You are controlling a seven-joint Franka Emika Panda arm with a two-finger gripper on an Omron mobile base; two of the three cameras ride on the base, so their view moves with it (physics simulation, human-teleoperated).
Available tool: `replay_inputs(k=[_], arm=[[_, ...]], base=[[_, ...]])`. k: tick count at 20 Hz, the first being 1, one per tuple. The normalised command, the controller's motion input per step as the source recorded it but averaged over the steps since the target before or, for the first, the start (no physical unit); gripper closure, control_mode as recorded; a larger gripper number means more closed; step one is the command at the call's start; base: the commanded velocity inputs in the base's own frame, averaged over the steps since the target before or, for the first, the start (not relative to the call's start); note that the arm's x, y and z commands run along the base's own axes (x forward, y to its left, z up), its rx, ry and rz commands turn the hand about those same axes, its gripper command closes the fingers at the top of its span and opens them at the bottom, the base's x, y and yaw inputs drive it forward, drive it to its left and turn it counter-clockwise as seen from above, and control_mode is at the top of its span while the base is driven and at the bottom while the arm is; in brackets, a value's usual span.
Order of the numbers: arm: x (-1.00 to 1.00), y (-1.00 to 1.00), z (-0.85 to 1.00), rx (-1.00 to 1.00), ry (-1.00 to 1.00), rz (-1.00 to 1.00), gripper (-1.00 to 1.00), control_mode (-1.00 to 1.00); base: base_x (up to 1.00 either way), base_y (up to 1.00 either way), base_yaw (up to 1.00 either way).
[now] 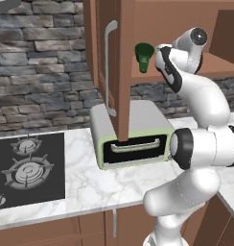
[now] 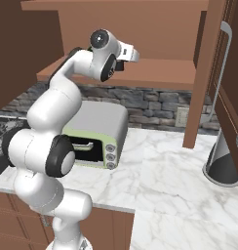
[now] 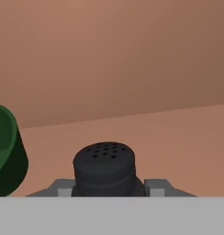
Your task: The dining table condiment station is running low on shaker. Refill the condiment station by opening the cabinet and taking the shaker from the cabinet and placing it on the dining table.
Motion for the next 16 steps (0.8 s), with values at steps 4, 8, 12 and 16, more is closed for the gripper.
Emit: replay_inputs(k=[4,8,12,16], arm=[[-0.01,0.00,0.00,0.00,0.00,0.00,1.00,-1.00],[-0.80,0.05,-0.08,0.00,-0.11,0.02,1.00,-1.00],[-1.00,0.02,0.00,0.00,-0.21,0.09,1.00,-1.00],[-1.00,0.04,0.00,0.00,-0.20,0.16,1.00,-1.00]], base=[[0.00,0.00,0.00],[0.00,0.00,0.00],[0.00,0.00,0.00],[0.00,0.00,0.00]])
